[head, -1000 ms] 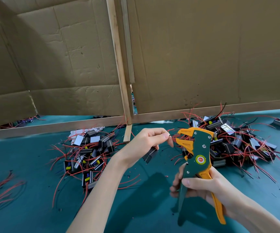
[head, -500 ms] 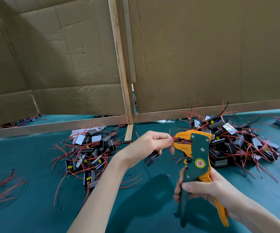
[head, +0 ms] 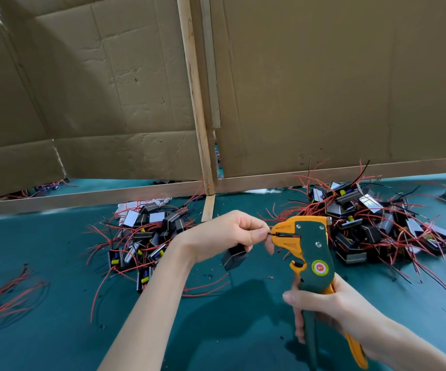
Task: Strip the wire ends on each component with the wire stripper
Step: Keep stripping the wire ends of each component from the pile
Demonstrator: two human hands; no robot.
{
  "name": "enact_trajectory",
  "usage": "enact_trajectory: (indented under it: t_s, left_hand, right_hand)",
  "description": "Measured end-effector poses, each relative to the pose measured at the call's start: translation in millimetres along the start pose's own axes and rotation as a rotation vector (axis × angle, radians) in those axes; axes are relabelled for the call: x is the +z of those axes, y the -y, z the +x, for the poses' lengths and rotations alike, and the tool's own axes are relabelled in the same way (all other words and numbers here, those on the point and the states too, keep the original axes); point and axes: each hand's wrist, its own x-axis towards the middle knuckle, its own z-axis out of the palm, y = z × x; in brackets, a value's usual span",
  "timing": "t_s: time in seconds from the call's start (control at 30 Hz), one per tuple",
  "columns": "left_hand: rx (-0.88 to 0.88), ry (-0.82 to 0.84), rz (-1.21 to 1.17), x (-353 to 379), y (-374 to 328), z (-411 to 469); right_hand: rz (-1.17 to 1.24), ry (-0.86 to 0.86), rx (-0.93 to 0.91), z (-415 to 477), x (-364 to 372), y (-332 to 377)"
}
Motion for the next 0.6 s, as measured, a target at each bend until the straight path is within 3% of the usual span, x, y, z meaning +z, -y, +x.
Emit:
enact_trajectory:
  t_s: [0.27, 0.47, 0.6]
  left_hand:
    - [-0.120, -0.108, -0.035, 3.4, 13.8, 9.8]
    - [-0.111, -0.299, 0.133, 4.8, 17.8, 16.9]
    - [-0.060, -0.584, 0.441, -2.4, 15.8, 20.2]
  right_hand:
    - [0.091, -0.192, 0.105, 6.5, 7.4, -11.0]
    - [0.288, 0.029, 0.111, 17.6, -0.8, -7.9]
    - [0.354, 0.060, 0.151, 19.6, -4.1, -7.9]
